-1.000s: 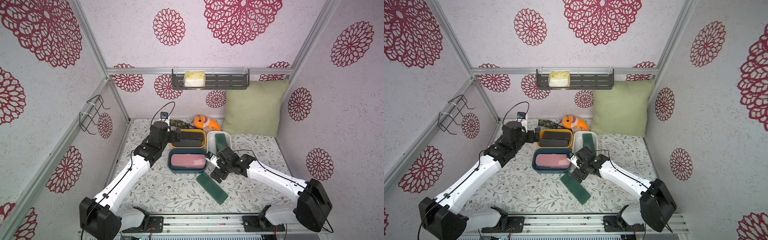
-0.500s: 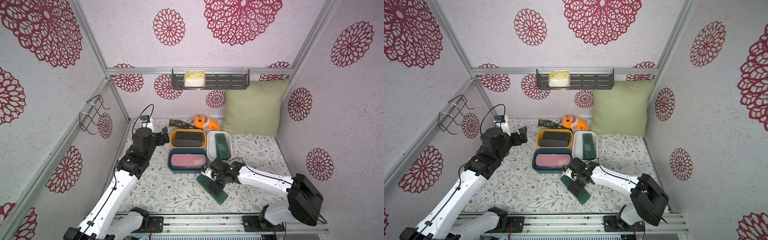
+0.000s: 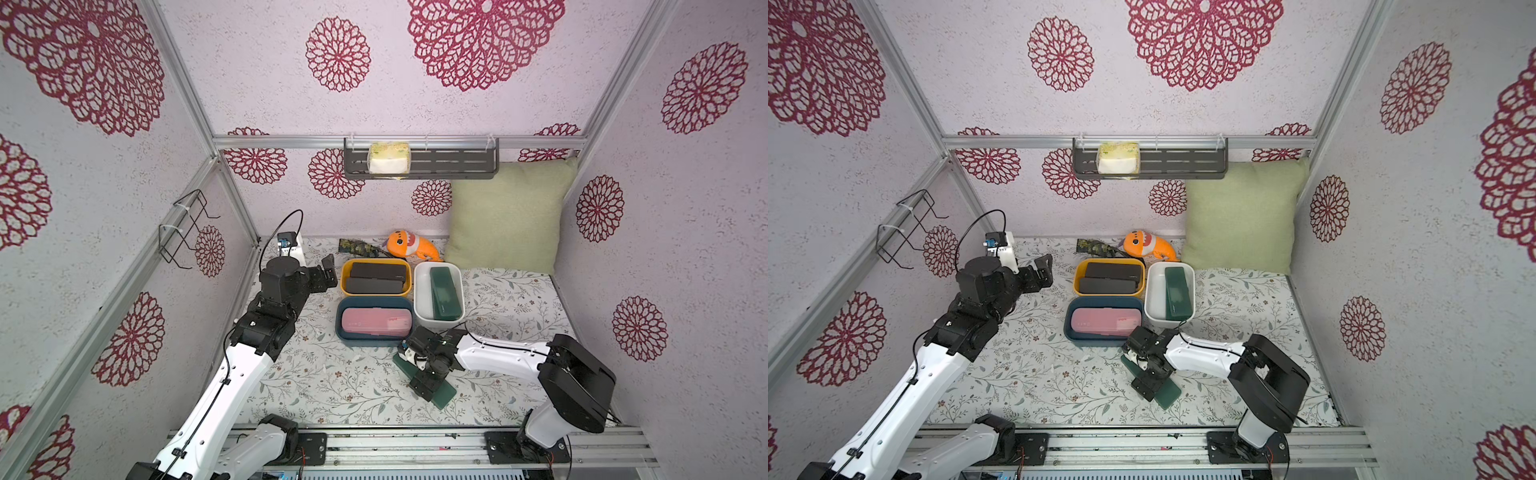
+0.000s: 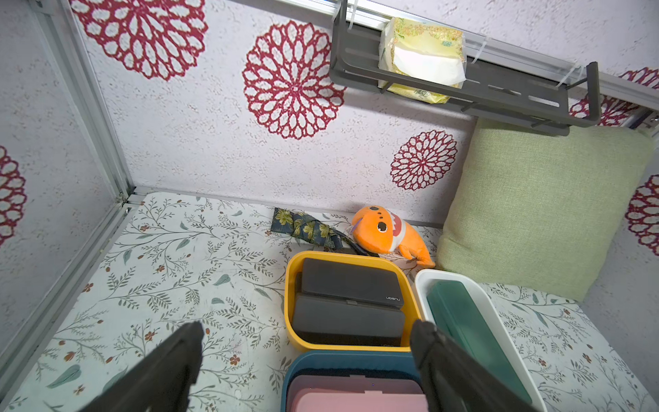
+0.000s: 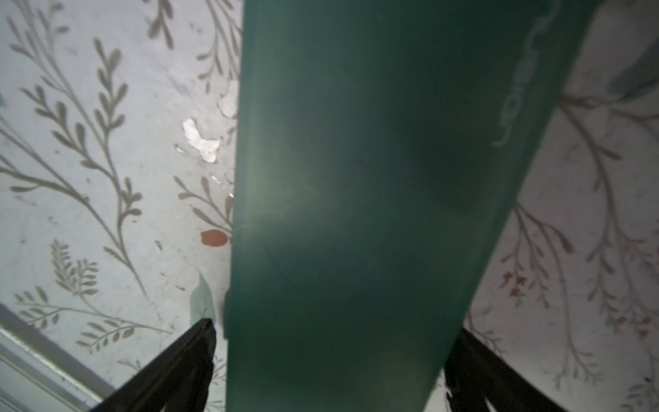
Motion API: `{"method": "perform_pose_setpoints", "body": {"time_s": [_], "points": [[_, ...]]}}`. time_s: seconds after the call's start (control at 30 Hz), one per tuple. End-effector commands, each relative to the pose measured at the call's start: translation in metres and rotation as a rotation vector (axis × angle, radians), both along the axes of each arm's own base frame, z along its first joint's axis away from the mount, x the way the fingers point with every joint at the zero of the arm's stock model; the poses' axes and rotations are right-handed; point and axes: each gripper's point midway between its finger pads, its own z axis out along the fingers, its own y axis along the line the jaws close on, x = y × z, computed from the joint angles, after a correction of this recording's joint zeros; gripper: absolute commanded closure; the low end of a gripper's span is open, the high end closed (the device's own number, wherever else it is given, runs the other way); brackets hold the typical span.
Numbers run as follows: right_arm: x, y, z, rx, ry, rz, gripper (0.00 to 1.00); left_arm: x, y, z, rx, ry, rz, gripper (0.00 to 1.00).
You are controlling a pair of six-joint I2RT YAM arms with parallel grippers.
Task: Place the pencil cases by color into the storage box
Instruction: Pick up the pencil case from the center of the board.
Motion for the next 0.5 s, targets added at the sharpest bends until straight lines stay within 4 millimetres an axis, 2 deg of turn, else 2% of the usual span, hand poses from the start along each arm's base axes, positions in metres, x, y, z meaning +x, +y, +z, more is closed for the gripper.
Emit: {"method": "perform_pose_setpoints", "body": {"time_s": [0.0, 0.27, 0.37, 0.47], "points": [[-0.0033, -0.0004, -0.0045, -0.034, 0.002, -0.011, 0.01, 0.0007, -0.0001, -0.0044, -0.011, 0.015, -0.007, 0.03], [-0.0059, -0.0024, -0.0075, -0.072, -0.008, 0.007, 0.07, 0.0015, -0.0042, -0.0014, -0.027, 0.008, -0.029, 0.02], [-0.0050, -0.0035, -0.0057, -0.077, -0.019, 0.006, 0.15, 0.0010, -0.0052, 0.0008, -0.033, 0.005, -0.037, 0.03], [-0.0026, -0.0055, -0.0035, -0.083, -0.038, 0.004, 0.29, -0.0007, -0.0070, 0.0044, -0.043, -0.003, -0.049, 0.03]]}}
